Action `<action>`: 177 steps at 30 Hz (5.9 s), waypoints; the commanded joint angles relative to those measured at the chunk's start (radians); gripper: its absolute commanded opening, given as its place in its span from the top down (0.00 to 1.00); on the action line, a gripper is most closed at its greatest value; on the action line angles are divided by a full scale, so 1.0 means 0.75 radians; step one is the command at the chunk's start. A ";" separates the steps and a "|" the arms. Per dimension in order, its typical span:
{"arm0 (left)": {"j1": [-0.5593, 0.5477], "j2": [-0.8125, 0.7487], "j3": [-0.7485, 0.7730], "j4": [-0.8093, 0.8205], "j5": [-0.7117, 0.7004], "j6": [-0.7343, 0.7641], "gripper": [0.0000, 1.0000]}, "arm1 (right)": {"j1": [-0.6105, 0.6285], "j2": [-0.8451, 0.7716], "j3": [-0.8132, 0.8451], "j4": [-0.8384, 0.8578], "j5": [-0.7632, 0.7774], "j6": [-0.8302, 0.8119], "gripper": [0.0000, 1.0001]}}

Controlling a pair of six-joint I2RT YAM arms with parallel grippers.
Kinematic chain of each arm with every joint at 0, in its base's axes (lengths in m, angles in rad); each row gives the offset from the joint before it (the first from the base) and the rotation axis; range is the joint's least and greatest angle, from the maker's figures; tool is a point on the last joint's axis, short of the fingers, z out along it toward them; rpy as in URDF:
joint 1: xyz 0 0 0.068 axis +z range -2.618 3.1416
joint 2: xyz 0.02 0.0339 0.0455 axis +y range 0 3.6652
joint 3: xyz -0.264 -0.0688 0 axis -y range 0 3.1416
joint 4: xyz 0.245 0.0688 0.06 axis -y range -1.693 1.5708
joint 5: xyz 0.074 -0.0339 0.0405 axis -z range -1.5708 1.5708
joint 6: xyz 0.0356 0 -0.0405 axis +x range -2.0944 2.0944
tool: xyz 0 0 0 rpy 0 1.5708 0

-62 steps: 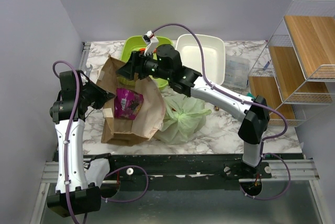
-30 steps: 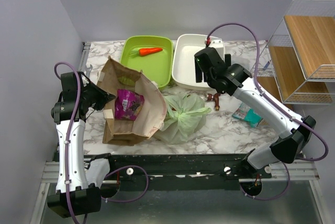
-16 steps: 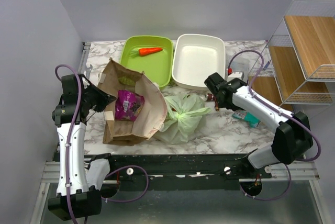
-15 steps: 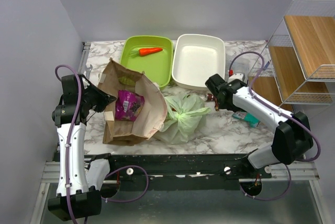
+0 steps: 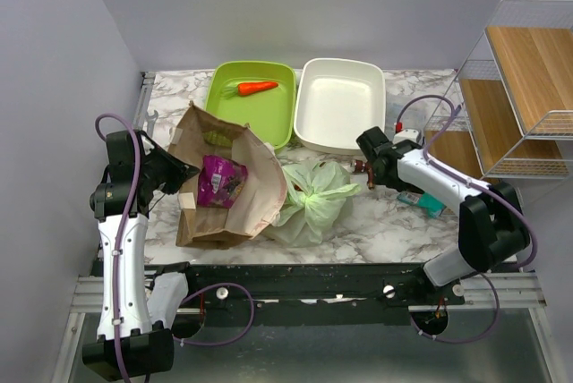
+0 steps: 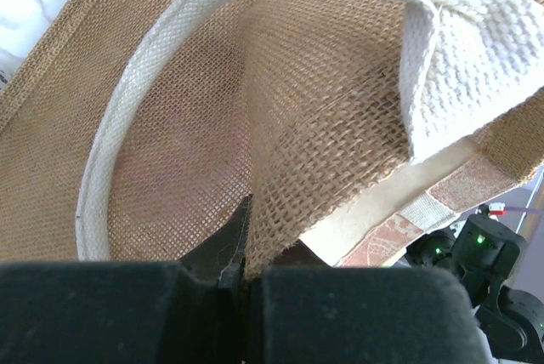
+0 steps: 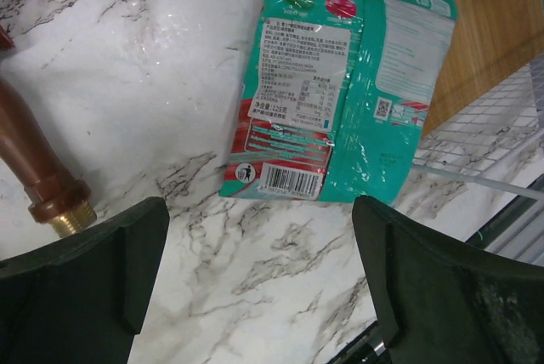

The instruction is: Place the food into the grocery bag and tie it

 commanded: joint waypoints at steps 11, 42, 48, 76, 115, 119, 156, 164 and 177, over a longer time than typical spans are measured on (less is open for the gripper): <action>-0.012 -0.038 -0.004 0.005 0.059 -0.019 1.00 | -0.238 0.145 -0.052 0.201 -0.193 -0.047 0.06; -0.012 -0.001 -0.037 0.043 0.049 -0.036 1.00 | -0.335 0.006 -0.243 0.430 -0.476 -0.117 0.99; -0.012 -0.009 -0.063 0.054 0.061 -0.040 1.00 | -0.335 -0.158 -0.173 0.384 -0.536 -0.131 0.99; -0.012 0.042 -0.022 0.038 0.068 -0.010 1.00 | -0.335 -0.533 0.249 0.447 -1.071 -0.274 0.99; -0.014 0.028 -0.055 0.048 0.070 -0.021 1.00 | 0.624 0.187 1.207 1.057 -1.534 -0.007 0.99; -0.013 0.012 -0.065 0.050 0.068 -0.033 1.00 | 0.697 0.280 1.288 1.028 -1.563 -0.023 0.99; -0.013 -0.065 -0.058 -0.004 0.051 -0.061 1.00 | 0.700 0.047 0.689 0.429 -0.867 -0.413 0.07; -0.014 -0.101 -0.088 -0.023 0.047 -0.062 1.00 | 0.700 0.158 0.677 0.503 -0.858 -0.426 0.23; -0.012 -0.102 0.013 -0.094 0.067 -0.020 1.00 | 0.699 0.271 1.082 0.357 -0.739 -0.522 0.99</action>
